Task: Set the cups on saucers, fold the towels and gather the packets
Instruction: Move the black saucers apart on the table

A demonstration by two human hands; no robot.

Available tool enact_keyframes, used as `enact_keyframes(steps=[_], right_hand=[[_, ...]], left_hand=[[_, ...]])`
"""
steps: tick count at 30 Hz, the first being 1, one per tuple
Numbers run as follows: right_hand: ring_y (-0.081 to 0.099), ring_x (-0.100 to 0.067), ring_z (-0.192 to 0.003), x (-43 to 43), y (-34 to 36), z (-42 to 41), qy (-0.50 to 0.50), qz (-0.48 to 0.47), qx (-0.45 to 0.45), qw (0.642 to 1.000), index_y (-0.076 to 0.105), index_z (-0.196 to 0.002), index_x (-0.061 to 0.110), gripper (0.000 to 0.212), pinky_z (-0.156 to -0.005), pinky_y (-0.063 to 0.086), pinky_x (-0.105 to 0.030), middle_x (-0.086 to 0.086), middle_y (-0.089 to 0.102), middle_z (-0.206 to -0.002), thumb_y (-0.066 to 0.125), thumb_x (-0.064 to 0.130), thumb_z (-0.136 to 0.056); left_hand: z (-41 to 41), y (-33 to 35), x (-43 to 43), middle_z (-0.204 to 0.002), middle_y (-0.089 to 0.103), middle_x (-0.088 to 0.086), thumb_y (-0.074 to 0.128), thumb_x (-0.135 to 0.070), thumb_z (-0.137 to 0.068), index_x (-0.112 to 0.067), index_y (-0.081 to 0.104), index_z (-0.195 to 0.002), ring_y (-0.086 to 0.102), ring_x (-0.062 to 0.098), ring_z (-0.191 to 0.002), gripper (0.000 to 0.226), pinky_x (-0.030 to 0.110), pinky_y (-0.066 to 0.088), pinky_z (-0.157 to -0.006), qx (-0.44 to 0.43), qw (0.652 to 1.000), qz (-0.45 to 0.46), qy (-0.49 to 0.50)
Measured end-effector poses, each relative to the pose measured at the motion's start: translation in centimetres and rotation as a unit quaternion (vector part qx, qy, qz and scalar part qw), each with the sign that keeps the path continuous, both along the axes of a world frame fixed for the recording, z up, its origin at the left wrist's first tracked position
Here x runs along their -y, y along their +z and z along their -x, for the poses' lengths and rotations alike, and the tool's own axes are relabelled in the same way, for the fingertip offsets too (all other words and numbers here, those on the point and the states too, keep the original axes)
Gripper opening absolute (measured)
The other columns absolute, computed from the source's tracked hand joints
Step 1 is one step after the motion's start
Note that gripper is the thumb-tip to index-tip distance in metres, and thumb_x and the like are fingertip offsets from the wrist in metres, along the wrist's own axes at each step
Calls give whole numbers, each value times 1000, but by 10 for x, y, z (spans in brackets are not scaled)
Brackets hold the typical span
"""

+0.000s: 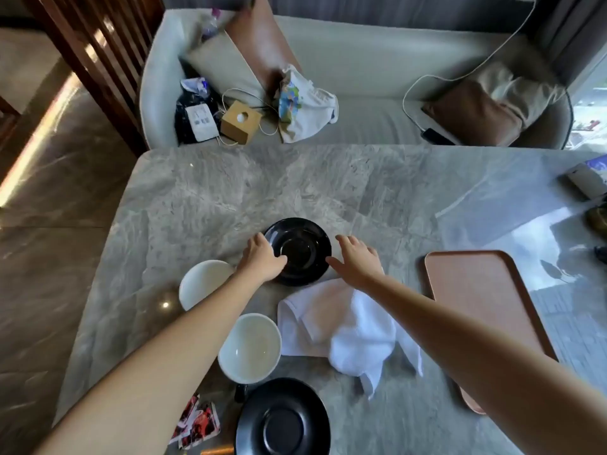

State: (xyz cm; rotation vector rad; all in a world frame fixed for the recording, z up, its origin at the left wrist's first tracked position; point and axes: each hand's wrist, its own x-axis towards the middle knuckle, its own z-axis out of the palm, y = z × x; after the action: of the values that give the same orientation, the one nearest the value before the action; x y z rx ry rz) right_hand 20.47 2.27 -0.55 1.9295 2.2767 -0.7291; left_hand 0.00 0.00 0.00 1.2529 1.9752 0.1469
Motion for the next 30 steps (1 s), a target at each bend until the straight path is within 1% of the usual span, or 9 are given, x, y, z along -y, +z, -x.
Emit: enact_keyframes(steps=[5, 8, 10, 13, 16, 21, 23, 25, 30], right_hand=[[55, -20, -116, -13, -8, 3, -29, 10, -14, 999, 55, -125, 28, 36, -108, 20, -50, 5, 70, -108, 46, 43, -93], [57, -19, -113, -20, -12, 6, -54, 32, -26, 998, 56, -123, 31, 35, -110, 22, -48, 6, 72, -103, 51, 40, -90], [58, -21, -112, -25, -17, 6, -69, 44, -34, 996, 55, -122, 31, 35, -110, 24, -46, 4, 72, -103, 54, 31, -87], [58, -24, -111, -31, -23, 3, -90, 40, -49, 994, 55, -120, 30, 35, -105, 27, -43, 0, 72, -104, 53, 23, -86], [58, -24, -110, -39, -25, -7, -114, 32, -69, 991, 54, -121, 32, 35, -95, 33, -39, 1, 71, -106, 52, 23, -87], [58, -24, -109, -56, -27, -29, -148, 41, -95, 984, 59, -114, 31, 27, -78, 45, -35, -1, 64, -114, 55, 27, -87], [58, -23, -107, -63, -27, -35, -153, 43, -87, 983, 60, -113, 31, 27, -76, 43, -33, 0, 64, -113, 55, 28, -87], [60, -23, -105, -69, -27, -40, -163, 47, -81, 982, 60, -113, 32, 27, -75, 43, -32, 0, 66, -112, 54, 29, -87], [60, -27, -104, -77, -32, -45, -192, 50, -77, 977, 56, -115, 32, 27, -76, 41, -33, -4, 64, -117, 49, 31, -89]], left_hand=[[6, -20, -12, -141, 29, 16, 59, -21, -83, -3, 34, -132, 36, 33, -128, 58, 47, 48, -96, 68, 986, 12, 153], [6, -32, -7, -125, 50, 15, 52, -9, -83, -11, 46, -115, 53, 33, -110, 33, 46, 57, -79, 140, 966, 15, 216], [4, -39, -7, -118, 52, 14, 49, -2, -83, -15, 47, -103, 56, 31, -104, 24, 46, 59, -74, 159, 957, -1, 242], [-4, -43, -14, -116, 53, 14, 45, 4, -84, -17, 47, -96, 54, 28, -98, 24, 44, 58, -71, 189, 945, -15, 267], [-15, -43, -25, -122, 53, 14, 40, 8, -85, -19, 46, -102, 55, 29, -105, 32, 41, 55, -69, 225, 934, -9, 278], [-30, -48, -42, -116, 56, 12, 43, 7, -85, -20, 47, -105, 57, 28, -107, 34, 39, 57, -72, 230, 938, -19, 260], [-32, -51, -46, -105, 59, 9, 48, -1, -87, -18, 50, -117, 59, 28, -101, 34, 41, 56, -79, 200, 956, -32, 212], [-31, -52, -47, -105, 63, 14, 54, -11, -87, -18, 47, -129, 60, 35, -103, 43, 47, 53, -89, 166, 973, -38, 158], [-35, -53, -55, -113, 63, 27, 62, -19, -84, -14, 48, -131, 58, 43, -106, 48, 49, 47, -94, 118, 988, -55, 80]])
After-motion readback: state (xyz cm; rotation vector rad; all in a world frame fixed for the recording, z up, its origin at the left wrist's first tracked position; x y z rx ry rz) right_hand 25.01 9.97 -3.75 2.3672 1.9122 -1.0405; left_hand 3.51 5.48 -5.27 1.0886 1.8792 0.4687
